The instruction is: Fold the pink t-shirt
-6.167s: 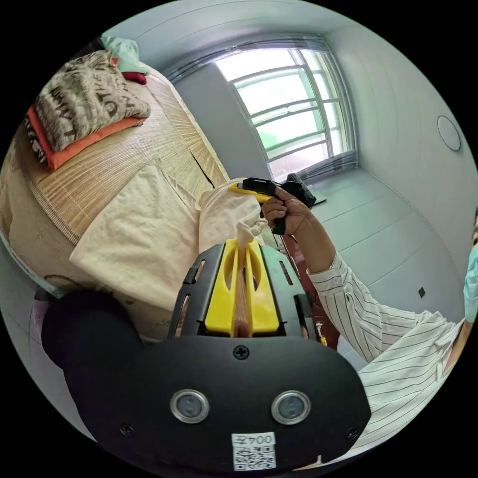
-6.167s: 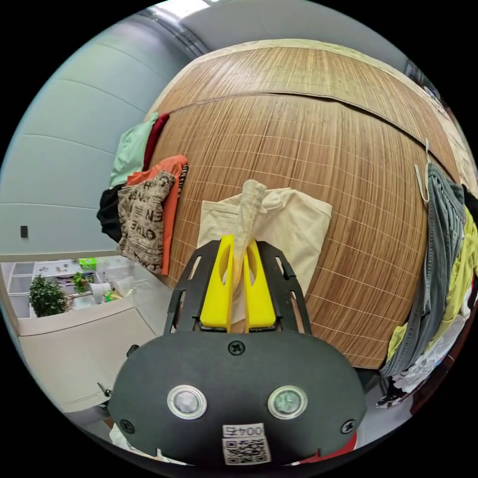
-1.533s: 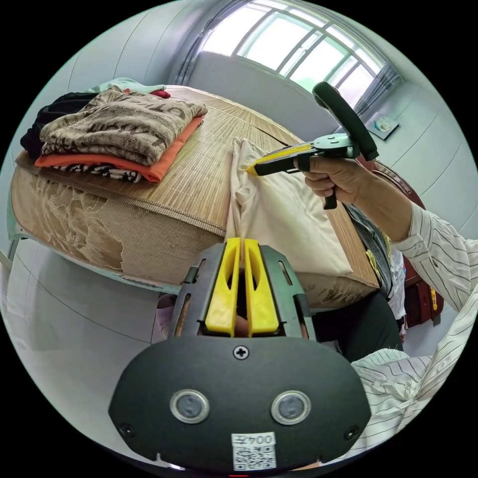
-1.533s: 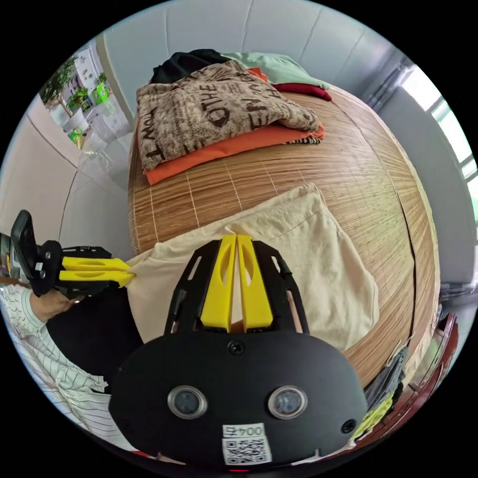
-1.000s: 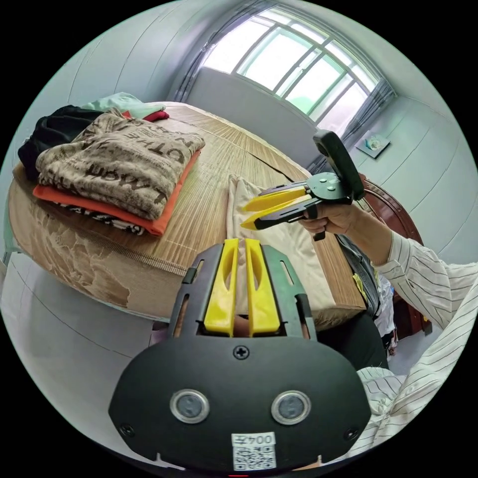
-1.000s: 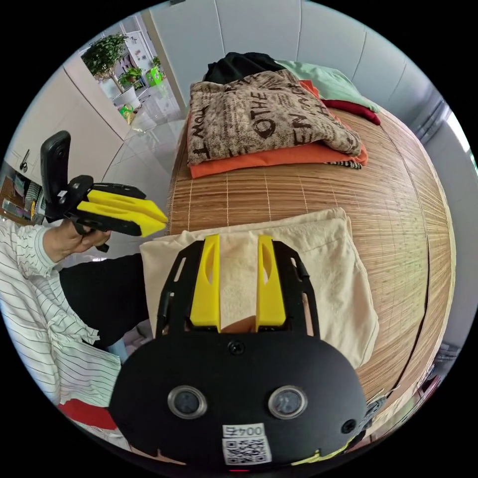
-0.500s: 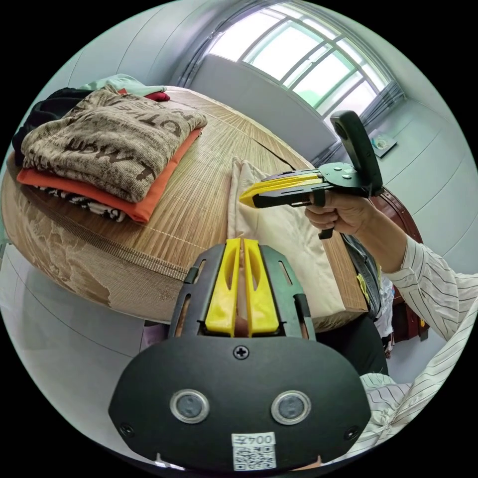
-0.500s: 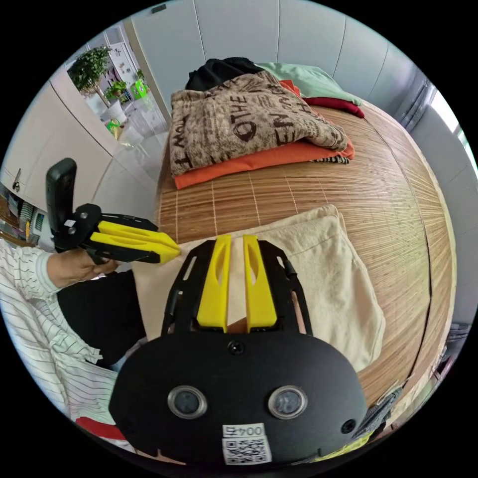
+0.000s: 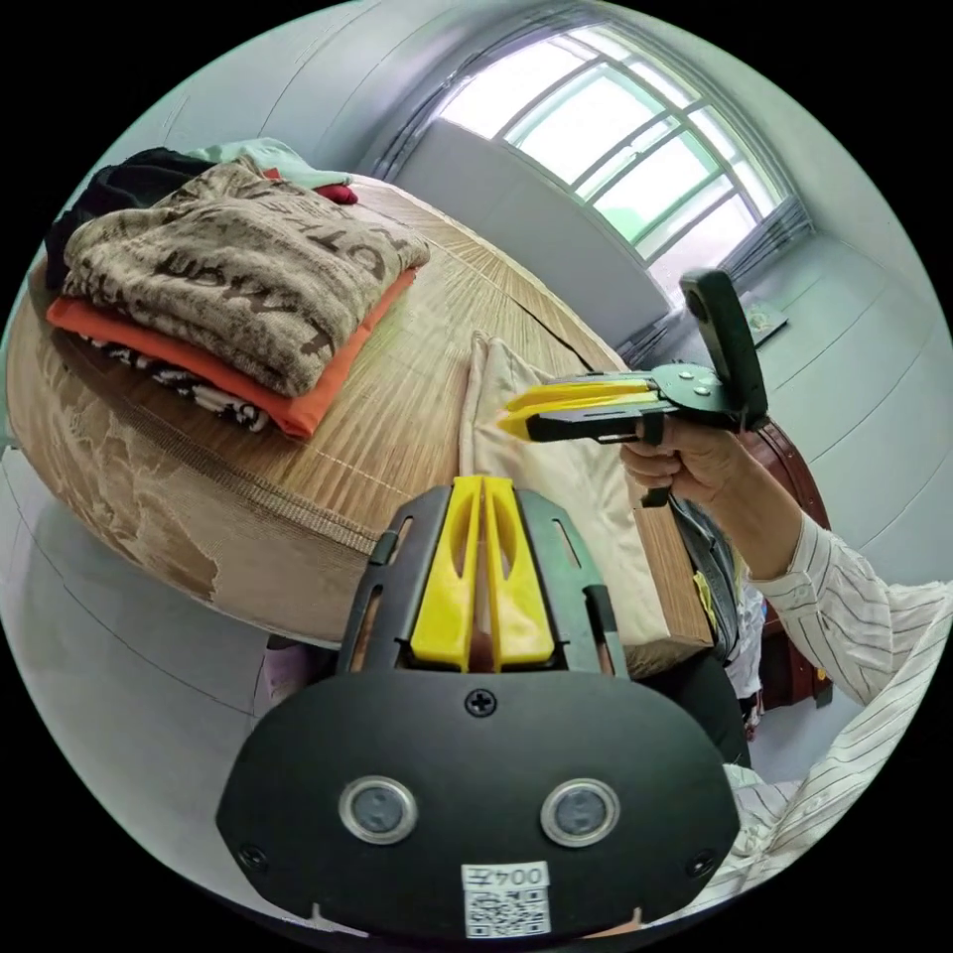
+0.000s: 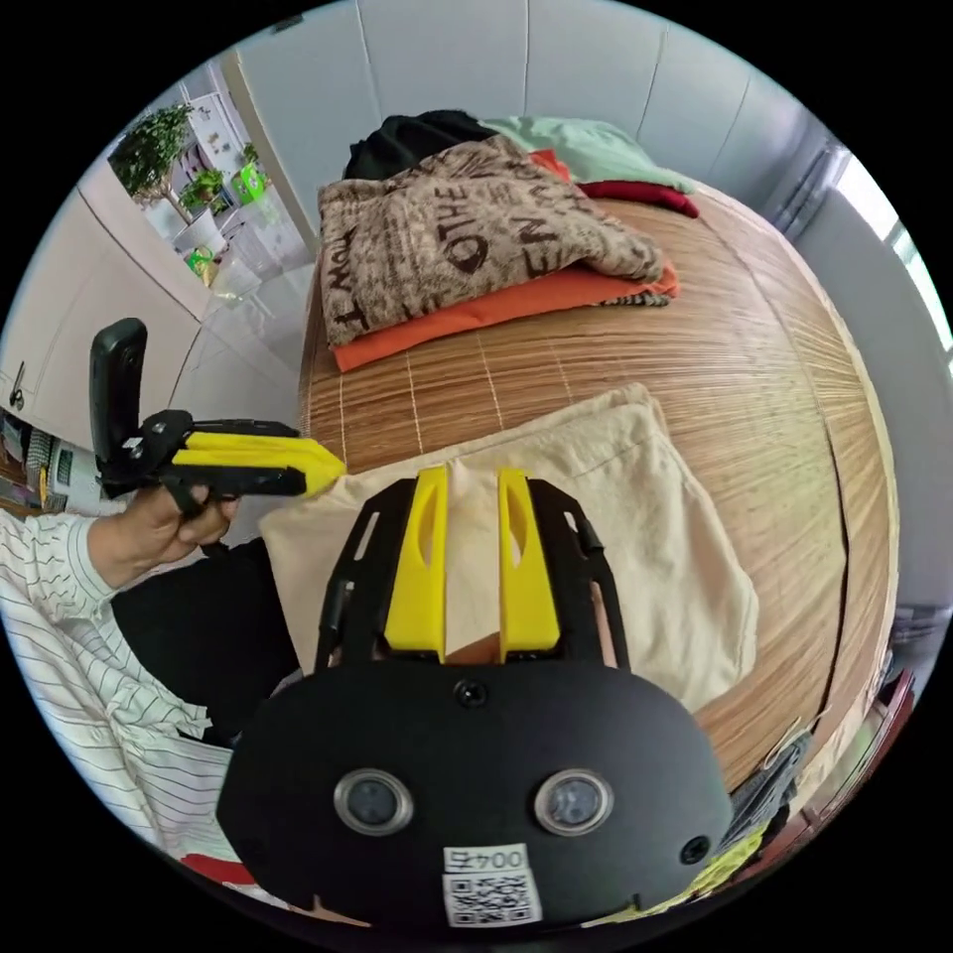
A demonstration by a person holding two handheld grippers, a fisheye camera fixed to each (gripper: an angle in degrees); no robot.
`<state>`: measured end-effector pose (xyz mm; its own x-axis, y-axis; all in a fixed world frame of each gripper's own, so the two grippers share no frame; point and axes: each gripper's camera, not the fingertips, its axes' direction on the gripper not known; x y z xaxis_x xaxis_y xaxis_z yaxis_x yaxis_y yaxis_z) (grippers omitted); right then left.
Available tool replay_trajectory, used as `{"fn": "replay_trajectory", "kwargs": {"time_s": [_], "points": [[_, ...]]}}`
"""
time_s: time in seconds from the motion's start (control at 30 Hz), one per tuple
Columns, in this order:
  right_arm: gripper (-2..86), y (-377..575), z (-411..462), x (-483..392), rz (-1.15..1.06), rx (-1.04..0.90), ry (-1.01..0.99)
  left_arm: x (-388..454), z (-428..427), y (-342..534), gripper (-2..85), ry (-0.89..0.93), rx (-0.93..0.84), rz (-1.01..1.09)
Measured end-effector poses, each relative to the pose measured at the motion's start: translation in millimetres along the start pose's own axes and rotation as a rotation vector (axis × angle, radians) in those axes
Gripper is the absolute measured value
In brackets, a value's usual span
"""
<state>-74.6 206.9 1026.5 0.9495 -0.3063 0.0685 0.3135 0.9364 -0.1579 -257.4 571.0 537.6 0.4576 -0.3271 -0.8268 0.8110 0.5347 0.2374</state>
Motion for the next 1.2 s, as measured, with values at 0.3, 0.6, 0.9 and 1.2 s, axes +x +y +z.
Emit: {"fn": "replay_trajectory", "kwargs": {"time_s": [0.3, 0.6, 0.9, 1.2], "points": [[5.2, 151, -49, -10, 0.292, 0.032, -0.138, -22, -37, 20, 1.1, 0.097, -0.149, 0.08], [5.1, 228, -51, -47, 0.439, 0.164, -0.197, 11, -37, 45, 0.8, -0.099, -0.18, 0.32], [6.4, 218, -46, -41, 0.462, 0.122, -0.191, 37, -19, 14, 8.4, 0.069, -0.347, 0.695], [5.8, 222, -33, -24, 0.526, 0.054, -0.206, 47, 18, -19, 10.1, 0.163, -0.488, 0.83]]}}
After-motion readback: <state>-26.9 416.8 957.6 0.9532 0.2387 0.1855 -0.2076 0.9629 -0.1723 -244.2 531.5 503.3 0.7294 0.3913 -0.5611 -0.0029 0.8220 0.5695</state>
